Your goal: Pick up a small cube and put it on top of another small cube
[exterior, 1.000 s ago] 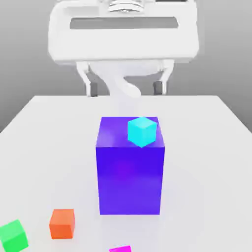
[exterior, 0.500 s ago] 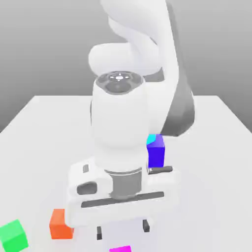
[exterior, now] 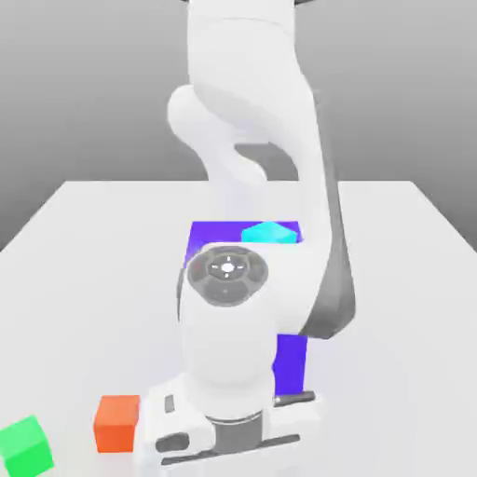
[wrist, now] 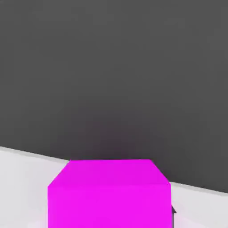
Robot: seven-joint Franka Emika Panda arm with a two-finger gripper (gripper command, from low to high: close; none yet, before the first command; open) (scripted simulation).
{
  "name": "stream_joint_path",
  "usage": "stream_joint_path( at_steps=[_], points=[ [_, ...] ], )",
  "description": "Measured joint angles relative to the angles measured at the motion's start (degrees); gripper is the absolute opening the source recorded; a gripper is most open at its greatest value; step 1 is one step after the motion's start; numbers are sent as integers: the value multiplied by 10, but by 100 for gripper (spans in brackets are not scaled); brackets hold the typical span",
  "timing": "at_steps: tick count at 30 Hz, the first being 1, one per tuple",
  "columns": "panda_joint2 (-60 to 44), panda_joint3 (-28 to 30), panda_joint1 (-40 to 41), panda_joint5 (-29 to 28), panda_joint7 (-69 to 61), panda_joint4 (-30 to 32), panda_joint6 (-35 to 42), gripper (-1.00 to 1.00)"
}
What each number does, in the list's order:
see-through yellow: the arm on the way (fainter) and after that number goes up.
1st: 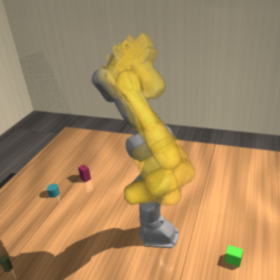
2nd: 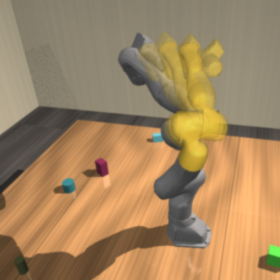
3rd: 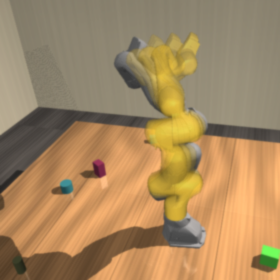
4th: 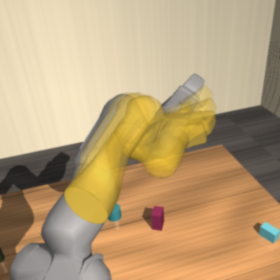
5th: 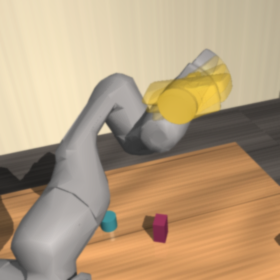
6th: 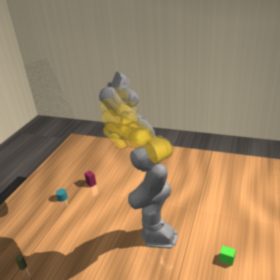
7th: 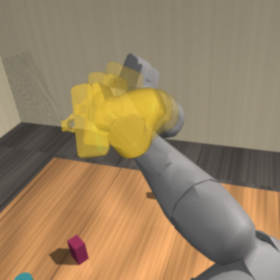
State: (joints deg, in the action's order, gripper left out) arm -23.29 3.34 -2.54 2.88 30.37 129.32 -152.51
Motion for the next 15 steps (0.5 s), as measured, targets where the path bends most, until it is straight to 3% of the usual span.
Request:
stream_joint_path(
  at_steps=[7, 11, 12, 15],
  points=[
    [55, 91, 93, 38, 44, 5, 55, -100],
    [2, 115, 154, 89, 43, -11, 24, -100],
    [-11, 112, 160, 97, 40, -13, 14, 100],
    [-11, 112, 160, 97, 40, -13, 14, 100]
  ],
)
